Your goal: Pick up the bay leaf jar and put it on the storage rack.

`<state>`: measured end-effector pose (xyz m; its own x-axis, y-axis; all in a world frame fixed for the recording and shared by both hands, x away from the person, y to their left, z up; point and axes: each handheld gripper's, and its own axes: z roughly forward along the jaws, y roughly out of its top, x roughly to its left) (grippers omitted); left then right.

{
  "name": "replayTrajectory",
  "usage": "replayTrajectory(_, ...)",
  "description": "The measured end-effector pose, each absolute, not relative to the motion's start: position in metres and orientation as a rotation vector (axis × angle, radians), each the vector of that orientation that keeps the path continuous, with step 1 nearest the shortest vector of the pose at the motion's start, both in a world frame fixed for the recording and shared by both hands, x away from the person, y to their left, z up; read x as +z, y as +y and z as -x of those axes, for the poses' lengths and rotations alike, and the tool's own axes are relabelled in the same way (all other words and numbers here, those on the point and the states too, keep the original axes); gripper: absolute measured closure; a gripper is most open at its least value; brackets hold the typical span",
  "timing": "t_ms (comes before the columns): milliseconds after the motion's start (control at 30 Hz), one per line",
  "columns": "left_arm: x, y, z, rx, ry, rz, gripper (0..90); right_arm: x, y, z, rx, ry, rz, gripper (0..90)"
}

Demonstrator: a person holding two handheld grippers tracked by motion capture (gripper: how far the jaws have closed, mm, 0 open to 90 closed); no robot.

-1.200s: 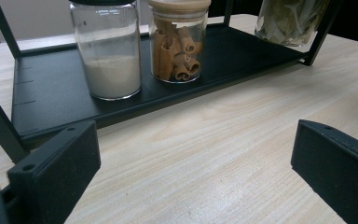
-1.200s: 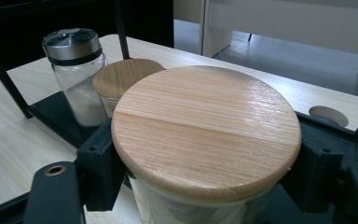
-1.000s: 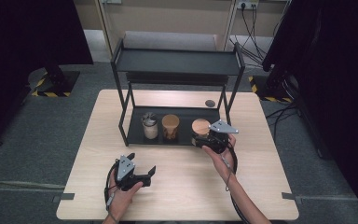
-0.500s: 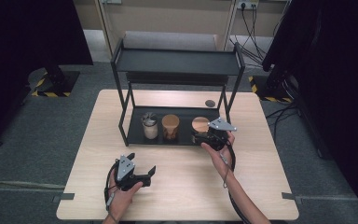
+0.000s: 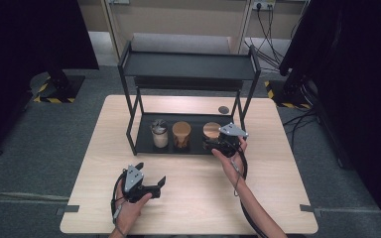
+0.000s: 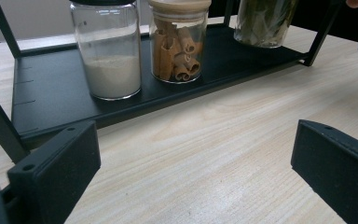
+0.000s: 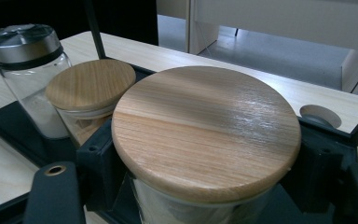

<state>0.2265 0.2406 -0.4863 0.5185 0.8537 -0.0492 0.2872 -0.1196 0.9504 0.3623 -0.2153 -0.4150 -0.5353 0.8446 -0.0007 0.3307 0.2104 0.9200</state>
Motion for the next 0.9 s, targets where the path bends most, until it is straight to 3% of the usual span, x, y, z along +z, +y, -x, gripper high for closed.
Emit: replayTrajectory(900, -0.486, 0.241, -0.227, 0.648, 0.98, -1.672, 0.9, -0.427, -0.201, -0.381, 1.266, 1.958, -1.122, 26.3)
